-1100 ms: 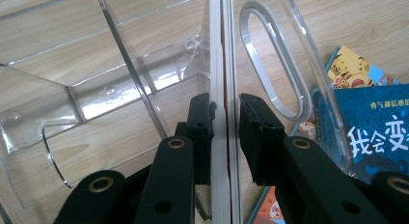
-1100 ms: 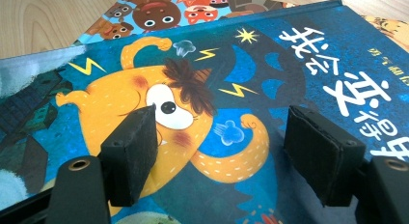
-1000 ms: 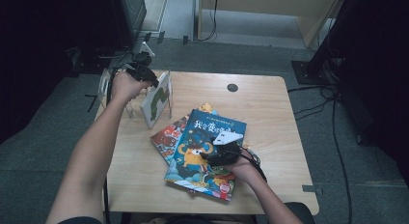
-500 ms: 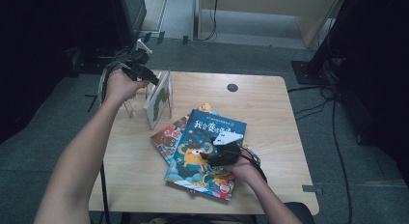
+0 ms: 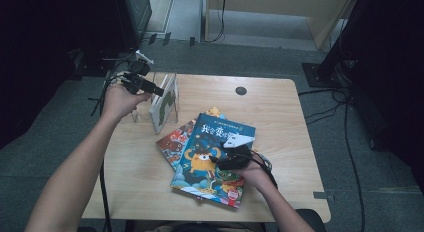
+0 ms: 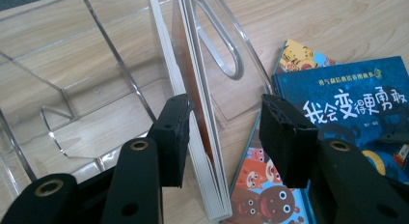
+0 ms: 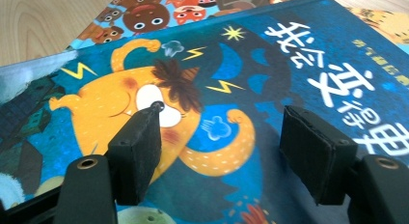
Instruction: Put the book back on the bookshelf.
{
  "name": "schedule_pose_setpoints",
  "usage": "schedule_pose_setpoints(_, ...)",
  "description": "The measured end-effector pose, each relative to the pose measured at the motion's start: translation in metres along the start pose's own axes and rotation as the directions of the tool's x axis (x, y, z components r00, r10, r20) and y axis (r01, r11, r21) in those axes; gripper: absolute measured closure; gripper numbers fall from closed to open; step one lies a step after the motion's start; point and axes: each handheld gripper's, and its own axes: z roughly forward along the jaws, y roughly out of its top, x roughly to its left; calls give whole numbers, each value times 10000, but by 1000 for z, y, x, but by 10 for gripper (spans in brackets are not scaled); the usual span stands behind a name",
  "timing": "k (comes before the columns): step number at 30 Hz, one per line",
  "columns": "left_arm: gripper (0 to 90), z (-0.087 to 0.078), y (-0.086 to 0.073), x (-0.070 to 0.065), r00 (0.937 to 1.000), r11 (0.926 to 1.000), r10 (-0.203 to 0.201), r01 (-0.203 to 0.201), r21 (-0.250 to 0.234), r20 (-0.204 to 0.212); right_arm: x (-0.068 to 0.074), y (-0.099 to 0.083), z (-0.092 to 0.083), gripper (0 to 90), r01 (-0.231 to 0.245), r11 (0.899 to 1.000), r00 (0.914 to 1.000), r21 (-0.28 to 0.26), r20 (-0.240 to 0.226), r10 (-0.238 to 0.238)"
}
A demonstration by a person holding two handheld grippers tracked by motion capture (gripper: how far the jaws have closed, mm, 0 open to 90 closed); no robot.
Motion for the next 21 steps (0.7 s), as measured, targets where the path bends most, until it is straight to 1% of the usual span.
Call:
schedule_pose_setpoints(2,541,-2,-5,-1,10000,9999,30,-29,-110,72,-3,0,-2,330,-201,9998,9998,16,25,201)
schedule_pose_setpoints(3,539,-4,-10,-2,9998,9997,6,-1,-240,202,-3,-1,-3,331,-191,9998,9998,-1,5,191)
schedule_pose_setpoints(4,539,-4,-10,-2,9998,9997,6,-1,-240,202,-4,0,-3,333,-213,9998,9998,-11,20,213)
schedule_pose_setpoints(6,537,-5,-14,-5,9998,9995,140,-136,-271,146,-4,0,-4,333,-220,9998,9998,-25,-5,220)
schedule_pose_setpoints(8,531,-4,-18,-9,9993,9992,381,-380,-147,5,-5,0,-5,345,-257,9996,9997,-70,1,257)
schedule_pose_setpoints(9,531,-4,-20,-11,9990,9988,451,-451,-187,13,-5,0,-5,345,-257,9996,9997,-70,1,257)
schedule_pose_setpoints(11,535,-4,-24,-13,9988,9987,433,-427,-293,224,-5,0,-6,371,-229,9997,9997,-104,-17,229)
schedule_pose_setpoints(12,539,-3,-29,-18,9979,9973,631,-625,-395,140,-5,0,-7,382,-191,9997,9998,-118,-52,190)
schedule_pose_setpoints(13,552,-3,-29,-18,9979,9973,631,-625,-395,140,-5,-1,-7,388,-149,9998,9999,-135,-74,148)
schedule_pose_setpoints(14,554,-1,-35,-21,9973,9969,654,-639,-449,340,-5,-1,-7,389,-128,9998,9999,-121,-51,127)
schedule_pose_setpoints(16,559,1,-37,-23,9970,9968,679,-663,-443,375,-5,-1,-8,392,-169,9998,9999,-68,4,169)
schedule_pose_setpoints(17,559,2,-40,-24,9962,9964,756,-738,-421,434,-5,-1,-8,392,-169,9998,9999,-68,4,169)
schedule_pose_setpoints(18,564,4,-42,-26,9958,9963,782,-763,-397,482,-6,-1,-8,406,-222,9997,9998,-69,-15,222)
schedule_pose_setpoints(19,564,5,-45,-27,9952,9960,811,-789,-424,543,-6,-1,-8,406,-222,9997,9998,-69,-15,222)
schedule_pose_setpoints(20,564,8,-49,-28,9941,9959,808,-775,-467,724,-8,-1,-9,411,-255,9997,9997,-11,-46,255)
schedule_pose_setpoints(21,564,8,-49,-28,9941,9959,808,-775,-467,724,-8,-1,-9,411,-255,9997,9997,-11,-46,255)
